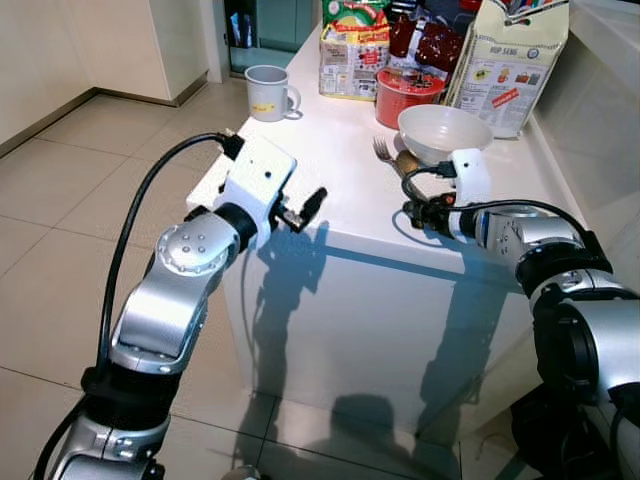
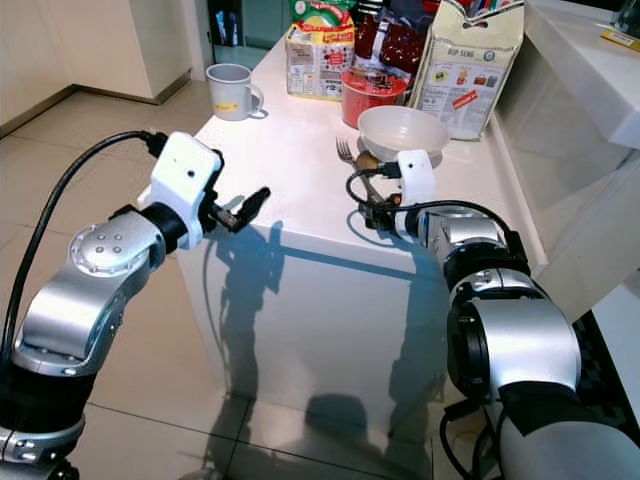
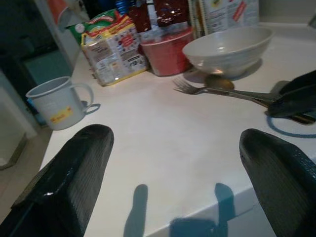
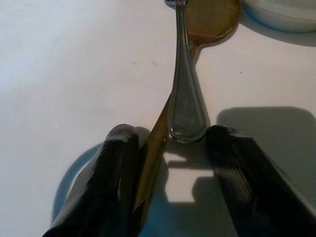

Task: Setting the table

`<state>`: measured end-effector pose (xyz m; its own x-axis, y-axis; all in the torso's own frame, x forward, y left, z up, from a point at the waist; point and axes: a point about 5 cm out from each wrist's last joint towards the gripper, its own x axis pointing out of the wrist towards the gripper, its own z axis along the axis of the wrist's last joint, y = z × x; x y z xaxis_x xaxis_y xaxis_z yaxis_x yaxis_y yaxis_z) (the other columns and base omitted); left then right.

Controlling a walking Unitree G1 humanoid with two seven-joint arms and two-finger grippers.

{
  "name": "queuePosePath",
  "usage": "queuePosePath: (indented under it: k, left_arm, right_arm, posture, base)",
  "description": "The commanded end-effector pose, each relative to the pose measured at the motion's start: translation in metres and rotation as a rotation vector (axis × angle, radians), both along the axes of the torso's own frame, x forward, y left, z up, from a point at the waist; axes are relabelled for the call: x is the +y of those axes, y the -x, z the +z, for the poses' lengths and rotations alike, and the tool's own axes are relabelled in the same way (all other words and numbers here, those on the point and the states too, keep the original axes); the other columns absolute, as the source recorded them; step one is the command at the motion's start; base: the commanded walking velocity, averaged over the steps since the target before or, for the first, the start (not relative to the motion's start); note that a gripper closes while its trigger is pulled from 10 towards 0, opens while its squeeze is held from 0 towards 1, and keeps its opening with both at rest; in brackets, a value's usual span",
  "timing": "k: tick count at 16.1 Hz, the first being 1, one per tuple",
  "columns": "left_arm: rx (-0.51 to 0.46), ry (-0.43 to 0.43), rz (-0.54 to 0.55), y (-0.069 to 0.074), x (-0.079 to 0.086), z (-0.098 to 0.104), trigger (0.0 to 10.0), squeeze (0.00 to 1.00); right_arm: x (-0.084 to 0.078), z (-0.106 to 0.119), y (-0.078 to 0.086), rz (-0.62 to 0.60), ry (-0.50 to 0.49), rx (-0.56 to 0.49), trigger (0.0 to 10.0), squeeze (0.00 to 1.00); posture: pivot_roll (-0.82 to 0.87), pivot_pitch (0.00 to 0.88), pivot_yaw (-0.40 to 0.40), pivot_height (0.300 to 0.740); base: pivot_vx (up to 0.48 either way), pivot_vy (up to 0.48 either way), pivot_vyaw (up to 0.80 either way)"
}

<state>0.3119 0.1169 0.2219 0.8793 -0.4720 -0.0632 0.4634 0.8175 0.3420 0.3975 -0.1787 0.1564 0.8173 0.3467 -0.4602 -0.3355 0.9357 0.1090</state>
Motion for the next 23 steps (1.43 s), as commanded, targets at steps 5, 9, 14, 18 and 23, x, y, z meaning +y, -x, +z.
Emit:
queuePosePath:
  k: [5, 9, 14, 18, 23]
  left_arm:
    - [-0.007, 0.009, -0.004, -0.001, -0.002, 0.007, 10.0, 0.0]
    - [-0.006, 0.009, 0.01, 0.0, 0.003, 0.008, 10.0, 0.0]
    - [-0.007, 0.02, 0.021, 0.001, 0.005, 0.009, 10.0, 0.0]
    - [-0.011, 0.024, 0.075, 0.002, 0.015, 0.006, 10.0, 0.0]
    - [-0.001, 0.029, 0.097, 0.002, 0.017, 0.0, 10.0, 0.0]
  right_arm:
    - [-0.003, 0.008, -0.002, -0.015, -0.004, -0.009, 0.0, 0.0]
    - [-0.001, 0.007, -0.002, -0.009, -0.014, -0.011, 0.0, 0.0]
    - [-0.002, 0.018, -0.005, -0.001, -0.048, -0.051, 0.0, 0.0]
    - [0.001, 0.035, -0.009, 0.048, -0.119, -0.121, 0.0, 0.0]
    - [0.002, 0.044, -0.01, 0.081, -0.187, -0.16, 0.0, 0.0]
  posture:
    - [0.05, 0.0, -0.056, 0.74]
    - [0.05, 0.0, -0.052, 0.74]
    - [0.05, 0.0, -0.047, 0.74]
    - [0.05, 0.0, -0.032, 0.74]
    - [0.03, 0.0, -0.011, 0.74]
  base:
    - [0.0, 0.0, 0.0]
    - [0.0, 0.0, 0.0]
    - [0.0, 0.0, 0.0]
    - [0.0, 0.0, 0.0]
    - [0.0, 0.0, 0.0]
